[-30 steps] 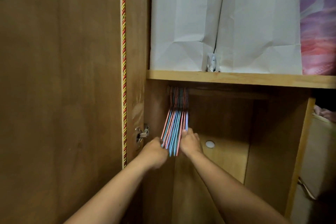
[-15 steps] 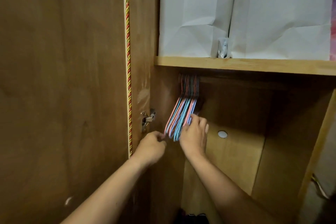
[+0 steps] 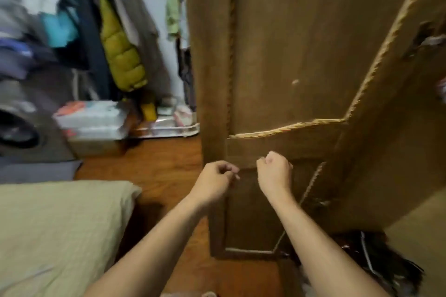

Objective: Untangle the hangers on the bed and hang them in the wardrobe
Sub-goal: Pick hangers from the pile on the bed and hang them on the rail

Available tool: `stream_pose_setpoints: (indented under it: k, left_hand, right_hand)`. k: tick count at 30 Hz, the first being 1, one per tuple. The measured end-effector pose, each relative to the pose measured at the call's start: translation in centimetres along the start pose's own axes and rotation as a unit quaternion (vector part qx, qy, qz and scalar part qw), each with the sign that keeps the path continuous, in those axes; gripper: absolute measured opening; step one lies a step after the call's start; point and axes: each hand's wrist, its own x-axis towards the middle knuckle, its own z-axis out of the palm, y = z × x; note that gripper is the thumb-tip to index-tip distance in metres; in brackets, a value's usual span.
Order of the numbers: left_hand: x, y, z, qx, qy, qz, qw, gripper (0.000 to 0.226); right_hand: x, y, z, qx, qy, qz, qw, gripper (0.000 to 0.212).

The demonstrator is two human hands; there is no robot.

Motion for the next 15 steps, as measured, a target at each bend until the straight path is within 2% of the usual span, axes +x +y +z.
stream_pose_setpoints:
  k: [2,4,7,9,12,15]
  left_hand:
    - [-4.5,-5.4,-6.0,-0.058,0.072,-0.073,0.993,0.022]
    - [-9.2,-10.0,-11.5,-0.110,0.156,-0.121,0.974,0.022]
    - [-18.3,-15.3,-19.5,-0.170,0.292,-0.160,0.927,0.025]
    - [-24.5,-18.2,-23.6,-0.196,0.362,-0.176,0.894,0.025]
    - [-32.8,-22.5,-27.8,-0.233,0.427,-0.200,0.850,0.022]
    - [-39.6,-27.4,-31.0,-0.270,0.456,-0.236,0.814,0.020]
  right_hand:
    - [-4.8,-2.7,5.3,0.000,-0.107,-0.034,0.994,0.034]
    - [-9.3,-5.7,9.9,0.009,-0.180,-0.079,0.980,0.033]
    - [-17.5,-11.2,16.3,-0.003,-0.276,-0.157,0.948,0.029]
    - [-23.2,-14.9,19.9,-0.002,-0.342,-0.215,0.915,0.032]
    - [-31.8,-19.5,24.5,-0.008,-0.438,-0.274,0.857,0.032]
    - [-40.7,-22.9,28.6,-0.005,-0.506,-0.315,0.803,0.035]
